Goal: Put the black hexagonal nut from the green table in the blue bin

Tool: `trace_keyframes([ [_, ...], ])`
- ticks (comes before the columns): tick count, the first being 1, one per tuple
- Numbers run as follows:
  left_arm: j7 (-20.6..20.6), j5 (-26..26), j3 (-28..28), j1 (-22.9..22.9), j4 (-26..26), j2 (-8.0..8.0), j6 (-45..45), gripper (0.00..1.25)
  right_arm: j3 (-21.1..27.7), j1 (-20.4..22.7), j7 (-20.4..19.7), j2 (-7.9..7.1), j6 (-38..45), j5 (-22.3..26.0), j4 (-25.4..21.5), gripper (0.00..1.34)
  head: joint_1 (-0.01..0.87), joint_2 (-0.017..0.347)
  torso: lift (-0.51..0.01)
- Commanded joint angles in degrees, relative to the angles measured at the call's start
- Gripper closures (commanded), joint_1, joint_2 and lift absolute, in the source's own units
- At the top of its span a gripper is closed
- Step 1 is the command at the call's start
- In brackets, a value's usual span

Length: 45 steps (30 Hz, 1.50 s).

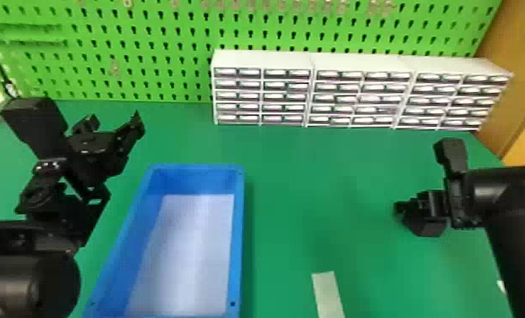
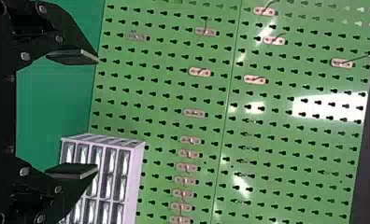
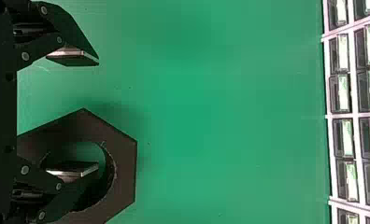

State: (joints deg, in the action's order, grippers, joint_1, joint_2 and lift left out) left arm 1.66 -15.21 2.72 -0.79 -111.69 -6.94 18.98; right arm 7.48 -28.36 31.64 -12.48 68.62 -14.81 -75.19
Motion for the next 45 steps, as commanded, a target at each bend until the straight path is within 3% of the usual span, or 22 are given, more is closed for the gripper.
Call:
trace_keyframes([
  [1, 0.01, 0.00, 0.00, 0.00, -0.02, 0.00, 0.00, 0.43, 0.17, -0.11, 0.00, 0.09, -0.77, -0.04, 1.01, 0.47, 0.692, 0.008, -0.097],
  [18, -0.07, 0.00, -0.09, -0.09, 0.06, 0.00, 0.00, 0.43, 0.52, -0.11, 0.00, 0.18, -2.70, -0.04, 3.29, 0.47, 0.692, 0.008, -0.097],
  [26, 0.01, 0.00, -0.09, -0.18, 0.06, 0.00, 0.00, 0.43, 0.43, -0.02, 0.00, 0.18, -3.14, -0.04, 3.56, 0.54, 0.692, 0.008, -0.097],
  [34, 0.01, -0.08, 0.00, -0.18, 0.06, 0.00, 0.00, 0.43, 0.17, 0.15, 0.00, 0.35, -4.20, -0.04, 3.56, 0.87, 0.692, 0.008, -0.097],
  [39, -0.07, -0.08, 0.00, -0.09, 0.06, 0.00, 0.00, 0.43, -0.01, 0.41, 0.00, 0.44, -5.34, -0.04, 3.38, 0.97, 0.692, 0.008, -0.097],
  [45, 0.01, -0.08, 0.09, -0.09, 0.06, 0.00, 0.00, 0.43, -0.53, 0.77, 0.00, 0.62, -5.69, -0.48, 3.12, 0.98, 0.692, 0.008, -0.097],
])
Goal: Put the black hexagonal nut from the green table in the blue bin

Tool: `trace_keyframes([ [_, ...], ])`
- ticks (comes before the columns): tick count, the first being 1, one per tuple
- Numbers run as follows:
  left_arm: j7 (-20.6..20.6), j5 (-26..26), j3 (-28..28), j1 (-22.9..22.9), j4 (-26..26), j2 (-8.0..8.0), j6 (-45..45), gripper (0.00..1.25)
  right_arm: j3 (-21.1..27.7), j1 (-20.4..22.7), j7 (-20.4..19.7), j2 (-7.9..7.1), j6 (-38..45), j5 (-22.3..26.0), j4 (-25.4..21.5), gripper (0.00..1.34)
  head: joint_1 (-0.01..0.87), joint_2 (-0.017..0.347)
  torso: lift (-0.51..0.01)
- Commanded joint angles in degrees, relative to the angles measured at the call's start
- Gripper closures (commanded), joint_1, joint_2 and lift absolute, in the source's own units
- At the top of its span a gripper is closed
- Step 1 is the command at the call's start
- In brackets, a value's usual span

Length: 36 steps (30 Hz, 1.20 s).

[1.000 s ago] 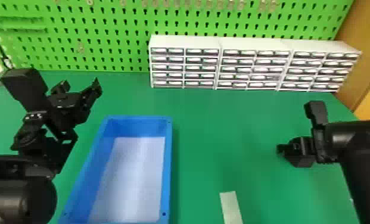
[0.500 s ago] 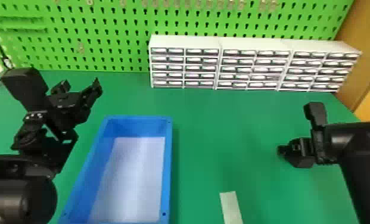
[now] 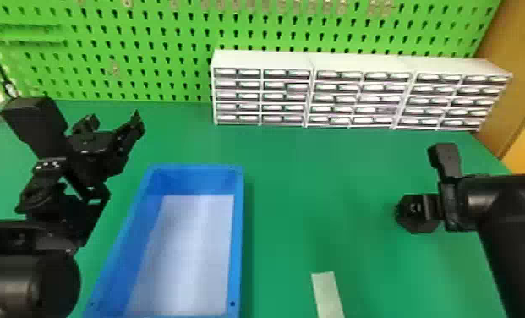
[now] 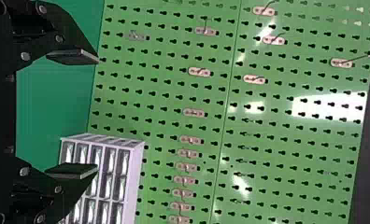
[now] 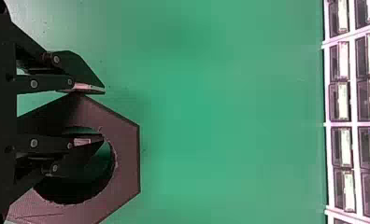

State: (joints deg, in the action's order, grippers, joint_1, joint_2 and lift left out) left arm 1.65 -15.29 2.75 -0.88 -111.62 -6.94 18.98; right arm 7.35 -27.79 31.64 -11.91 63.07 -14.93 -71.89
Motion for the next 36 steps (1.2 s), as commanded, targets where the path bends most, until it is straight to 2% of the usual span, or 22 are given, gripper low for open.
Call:
trace_keyframes([
  [1, 0.02, 0.00, 0.06, 0.00, 0.00, 0.00, 0.00, 0.43, -0.49, 0.19, 0.00, 0.04, -0.22, -0.36, -0.26, 0.98, 0.692, 0.008, -0.097],
  [10, 0.02, 0.00, 0.06, 0.00, 0.00, 0.00, 0.00, 0.43, -0.05, 0.99, 0.00, 0.04, -1.02, -0.36, -2.20, 0.99, 0.692, 0.008, -0.097],
  [23, -0.07, -0.09, 0.15, 0.27, 0.00, 0.00, 0.00, 0.43, 2.41, 3.53, 0.00, -0.48, -5.32, -0.01, -12.83, 0.99, 0.692, 0.008, -0.097],
  [30, 0.02, 0.09, 0.23, 0.35, 0.00, 0.00, 0.00, 0.43, 2.50, 4.59, -0.26, -0.75, -12.97, 6.84, -18.28, 0.99, 0.692, 0.008, -0.097],
  [34, 0.02, 0.18, 0.32, 0.35, 0.00, 0.00, 0.00, 0.43, 1.71, 6.08, -4.75, -0.48, -19.21, 13.79, -22.59, 0.99, 0.692, 0.008, -0.097],
  [36, 0.02, 0.18, 0.41, 0.35, 0.09, 0.00, 0.00, 0.43, 1.09, 6.79, -6.94, -0.31, -21.05, 15.72, -24.61, 0.99, 0.692, 0.008, -0.097],
])
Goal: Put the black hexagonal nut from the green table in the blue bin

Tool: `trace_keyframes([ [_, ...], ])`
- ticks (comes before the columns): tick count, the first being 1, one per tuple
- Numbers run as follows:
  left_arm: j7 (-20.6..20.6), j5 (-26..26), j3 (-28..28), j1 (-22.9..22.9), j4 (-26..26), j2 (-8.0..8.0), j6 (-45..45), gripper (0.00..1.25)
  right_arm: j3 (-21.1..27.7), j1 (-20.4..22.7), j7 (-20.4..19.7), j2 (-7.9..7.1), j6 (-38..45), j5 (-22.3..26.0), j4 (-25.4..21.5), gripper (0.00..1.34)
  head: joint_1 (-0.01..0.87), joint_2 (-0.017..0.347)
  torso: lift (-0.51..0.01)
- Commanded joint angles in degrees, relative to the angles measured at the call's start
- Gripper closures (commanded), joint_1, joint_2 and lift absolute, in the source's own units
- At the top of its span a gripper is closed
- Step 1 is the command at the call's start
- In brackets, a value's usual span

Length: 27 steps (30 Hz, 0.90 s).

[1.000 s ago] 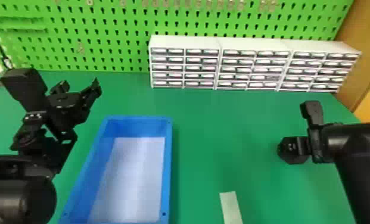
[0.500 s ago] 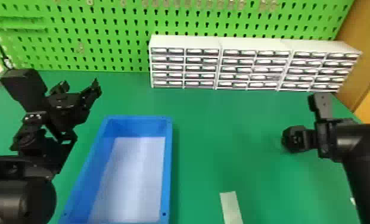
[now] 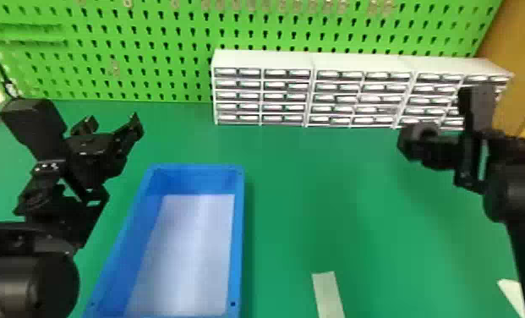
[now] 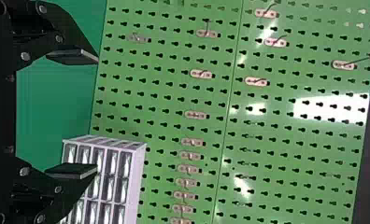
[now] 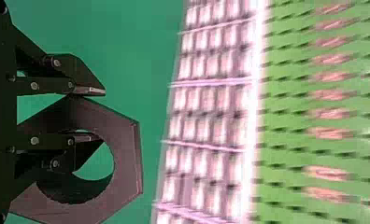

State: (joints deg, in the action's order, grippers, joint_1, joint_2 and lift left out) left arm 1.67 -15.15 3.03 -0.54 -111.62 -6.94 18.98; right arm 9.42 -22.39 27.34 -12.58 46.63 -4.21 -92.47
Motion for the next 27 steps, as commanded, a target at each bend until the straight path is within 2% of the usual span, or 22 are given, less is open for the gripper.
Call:
trace_keyframes([
  [1, 0.00, 0.04, 0.13, 0.01, 0.17, 0.00, 0.00, 0.43, -1.51, 1.74, -4.04, 0.62, -6.02, 6.75, -5.18, 0.99, 0.692, 0.008, -0.097],
  [8, 0.00, -0.58, 0.13, 0.01, 0.61, 0.09, 0.00, 0.43, -5.46, 3.67, -11.25, 2.47, -14.63, 14.49, -9.75, 0.99, 0.692, 0.008, -0.097],
  [10, 0.00, -0.58, 0.13, 0.01, 0.70, 0.09, 0.00, 0.43, -6.60, 3.85, -12.13, 2.65, -16.30, 16.86, -10.10, 0.99, 0.692, 0.008, -0.097],
  [16, 0.00, -0.31, 0.05, 0.01, 0.96, 0.09, 0.00, 0.43, -12.58, 3.41, -13.62, 1.59, -19.56, 23.37, -10.45, 0.99, 0.692, 0.008, -0.097],
  [27, 0.09, 0.13, 0.22, -0.34, 1.40, 0.09, 0.00, 0.43, -25.59, 1.65, -14.77, -0.25, -21.58, 30.22, -10.19, 0.99, 0.692, 0.008, -0.097],
])
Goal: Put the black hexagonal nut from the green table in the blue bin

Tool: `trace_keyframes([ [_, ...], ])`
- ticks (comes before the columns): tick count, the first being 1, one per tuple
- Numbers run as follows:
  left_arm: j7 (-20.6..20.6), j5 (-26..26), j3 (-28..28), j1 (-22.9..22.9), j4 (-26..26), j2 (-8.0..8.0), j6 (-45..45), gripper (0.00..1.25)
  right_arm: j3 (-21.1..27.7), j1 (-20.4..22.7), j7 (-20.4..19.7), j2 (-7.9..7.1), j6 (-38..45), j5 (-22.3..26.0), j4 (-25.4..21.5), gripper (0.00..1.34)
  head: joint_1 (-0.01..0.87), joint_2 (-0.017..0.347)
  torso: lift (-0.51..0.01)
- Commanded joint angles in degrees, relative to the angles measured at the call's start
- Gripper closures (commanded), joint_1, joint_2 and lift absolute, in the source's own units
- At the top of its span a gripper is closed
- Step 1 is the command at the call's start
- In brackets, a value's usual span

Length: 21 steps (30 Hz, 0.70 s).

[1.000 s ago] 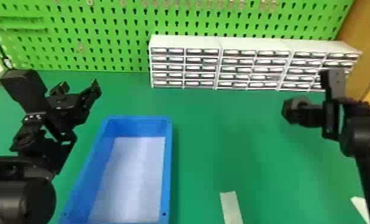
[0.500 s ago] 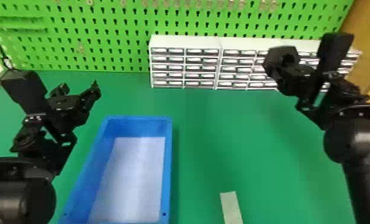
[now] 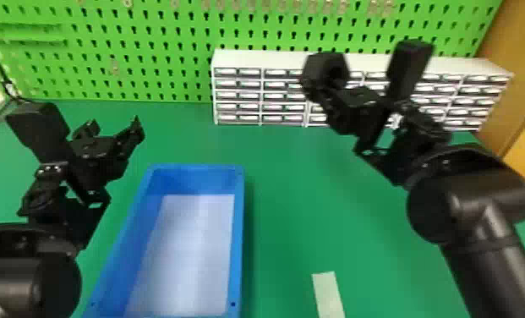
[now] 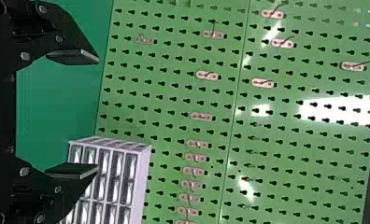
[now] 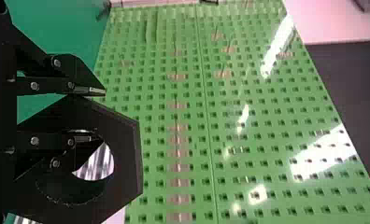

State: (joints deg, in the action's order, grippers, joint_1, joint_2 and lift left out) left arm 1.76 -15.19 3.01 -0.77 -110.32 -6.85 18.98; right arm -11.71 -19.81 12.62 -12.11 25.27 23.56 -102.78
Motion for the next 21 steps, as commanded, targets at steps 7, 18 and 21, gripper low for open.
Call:
trace_keyframes([
  [7, 0.26, 0.87, 1.03, -0.38, 0.37, 0.00, 0.00, 0.43, -11.94, -2.07, -0.05, -1.25, -0.92, 5.53, 0.38, 0.99, 0.692, 0.008, -0.097],
  [18, 0.35, 1.22, 1.38, -0.99, 0.81, 0.00, 0.00, 0.43, -20.20, -3.92, -0.22, -0.28, -1.01, 10.10, 2.05, 0.99, 0.692, 0.008, -0.097],
  [21, 0.35, 1.39, 1.47, -1.25, 0.90, 0.00, 0.00, 0.43, -22.31, -4.80, -0.22, -0.10, -1.36, 11.33, 2.93, 0.99, 0.692, 0.008, -0.097],
])
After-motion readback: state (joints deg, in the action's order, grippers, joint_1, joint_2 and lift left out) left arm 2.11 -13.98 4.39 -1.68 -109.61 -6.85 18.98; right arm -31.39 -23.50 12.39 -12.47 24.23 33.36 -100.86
